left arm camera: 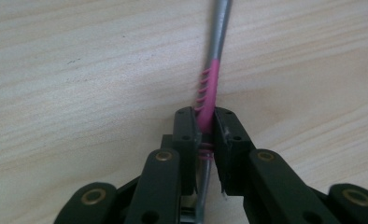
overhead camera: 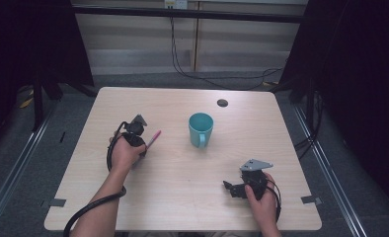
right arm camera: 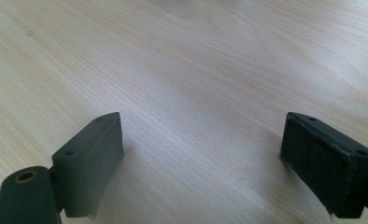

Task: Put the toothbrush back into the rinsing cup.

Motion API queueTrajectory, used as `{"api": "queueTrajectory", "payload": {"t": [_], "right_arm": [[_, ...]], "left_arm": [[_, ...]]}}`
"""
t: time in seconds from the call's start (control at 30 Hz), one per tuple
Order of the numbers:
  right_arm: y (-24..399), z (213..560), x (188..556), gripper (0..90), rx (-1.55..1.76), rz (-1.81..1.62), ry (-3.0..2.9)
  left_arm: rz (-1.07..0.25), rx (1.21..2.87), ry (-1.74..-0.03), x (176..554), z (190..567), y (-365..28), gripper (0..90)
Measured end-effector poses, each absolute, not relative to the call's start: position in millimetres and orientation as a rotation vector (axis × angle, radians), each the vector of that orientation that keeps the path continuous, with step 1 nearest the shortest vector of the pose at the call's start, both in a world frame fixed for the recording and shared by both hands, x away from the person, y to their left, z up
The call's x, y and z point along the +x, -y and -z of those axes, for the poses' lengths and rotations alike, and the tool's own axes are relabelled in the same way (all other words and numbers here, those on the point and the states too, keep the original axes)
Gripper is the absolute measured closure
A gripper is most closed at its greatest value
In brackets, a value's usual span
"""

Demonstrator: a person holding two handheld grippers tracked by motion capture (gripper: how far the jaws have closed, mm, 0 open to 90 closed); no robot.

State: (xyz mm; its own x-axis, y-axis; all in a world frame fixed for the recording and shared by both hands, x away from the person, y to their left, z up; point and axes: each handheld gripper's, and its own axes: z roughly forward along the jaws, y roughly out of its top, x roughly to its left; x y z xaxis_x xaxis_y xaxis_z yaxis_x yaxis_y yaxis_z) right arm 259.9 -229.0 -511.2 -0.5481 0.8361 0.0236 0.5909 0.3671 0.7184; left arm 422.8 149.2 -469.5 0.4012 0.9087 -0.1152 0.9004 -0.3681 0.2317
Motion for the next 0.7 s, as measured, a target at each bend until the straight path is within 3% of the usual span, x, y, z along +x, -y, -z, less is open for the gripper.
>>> {"api": "queueTrajectory", "payload": {"t": [0.7], "right_arm": [[229, 511, 262, 10.9, 1.238, -0.986, -2.304]], "left_arm": [[-0.003, 2.47, -1.396, 415, 443, -153, 80.5]]}}
